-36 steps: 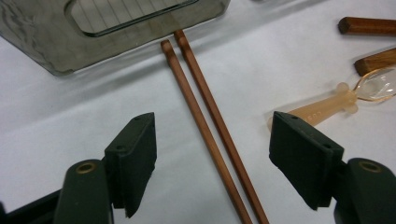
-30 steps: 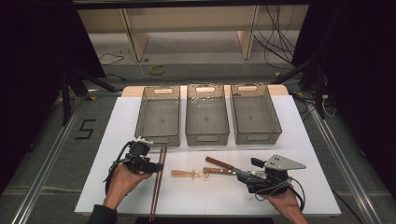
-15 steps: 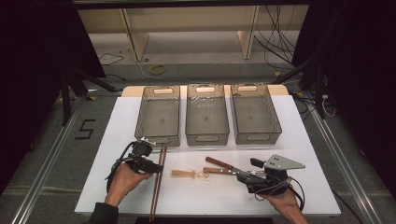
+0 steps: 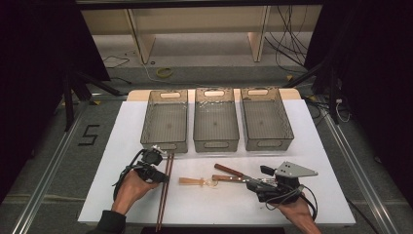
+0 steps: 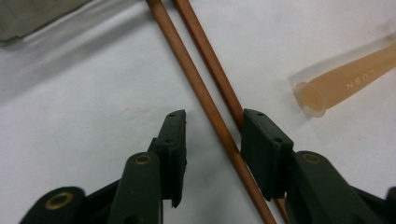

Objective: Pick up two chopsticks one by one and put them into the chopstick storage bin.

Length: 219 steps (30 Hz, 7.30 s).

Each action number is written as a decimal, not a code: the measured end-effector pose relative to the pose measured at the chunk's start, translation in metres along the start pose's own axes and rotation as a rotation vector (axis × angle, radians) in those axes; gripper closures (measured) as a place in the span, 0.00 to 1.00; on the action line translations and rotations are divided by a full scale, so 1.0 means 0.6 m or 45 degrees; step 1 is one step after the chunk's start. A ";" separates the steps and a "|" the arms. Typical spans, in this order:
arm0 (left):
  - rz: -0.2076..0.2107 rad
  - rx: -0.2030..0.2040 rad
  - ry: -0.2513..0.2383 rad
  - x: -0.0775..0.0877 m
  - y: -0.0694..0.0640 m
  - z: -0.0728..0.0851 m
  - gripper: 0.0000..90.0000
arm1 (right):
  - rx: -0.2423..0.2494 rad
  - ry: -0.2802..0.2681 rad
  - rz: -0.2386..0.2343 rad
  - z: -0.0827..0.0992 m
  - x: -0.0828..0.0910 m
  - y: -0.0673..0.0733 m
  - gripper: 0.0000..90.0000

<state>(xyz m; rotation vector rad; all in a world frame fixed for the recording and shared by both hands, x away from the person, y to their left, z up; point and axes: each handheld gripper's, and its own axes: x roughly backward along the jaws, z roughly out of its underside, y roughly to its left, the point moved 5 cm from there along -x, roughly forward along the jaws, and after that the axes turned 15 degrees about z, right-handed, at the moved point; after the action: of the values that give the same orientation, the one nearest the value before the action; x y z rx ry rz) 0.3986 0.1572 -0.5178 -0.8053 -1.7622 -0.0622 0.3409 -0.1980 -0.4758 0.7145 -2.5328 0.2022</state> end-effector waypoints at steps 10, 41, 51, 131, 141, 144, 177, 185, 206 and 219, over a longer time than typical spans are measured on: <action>-0.048 -0.036 0.051 -0.001 0.002 0.000 0.78 | 0.000 0.005 -0.003 0.001 -0.002 0.000 0.25; -0.020 -0.111 -0.058 0.039 0.007 0.002 0.93 | -0.009 -0.004 -0.016 -0.001 0.000 0.000 0.26; 0.039 -0.159 -0.190 0.102 0.001 -0.022 0.93 | -0.022 -0.011 -0.020 -0.002 0.001 -0.001 0.26; -0.013 -0.154 -0.664 0.156 0.142 -0.294 0.92 | -0.042 -0.002 -0.060 0.000 -0.004 -0.004 0.26; 0.011 -0.112 -0.644 0.130 0.149 -0.284 0.92 | -0.041 -0.002 -0.059 0.000 -0.005 -0.004 0.26; 0.008 -0.097 -0.632 0.122 0.149 -0.284 0.92 | -0.043 -0.001 -0.060 0.000 -0.004 -0.004 0.26; 0.085 -0.056 -0.519 0.135 0.028 -0.150 0.28 | -0.038 0.004 -0.057 0.000 -0.004 -0.002 0.26; 0.062 -0.087 -0.422 0.097 -0.009 -0.101 0.26 | -0.032 0.008 -0.052 0.000 -0.003 0.000 0.26; 0.065 -0.109 -0.151 0.022 -0.046 -0.020 0.27 | -0.027 -0.005 -0.046 -0.001 0.000 0.000 0.26; 0.067 -0.117 -0.040 -0.011 -0.056 0.005 0.40 | -0.028 -0.002 -0.051 -0.001 -0.001 0.001 0.26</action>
<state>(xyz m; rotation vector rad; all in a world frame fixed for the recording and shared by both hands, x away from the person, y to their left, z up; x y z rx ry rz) 0.3786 0.1297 -0.5130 -0.9231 -1.7772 -0.0968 0.3413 -0.1970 -0.4756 0.7561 -2.5159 0.1599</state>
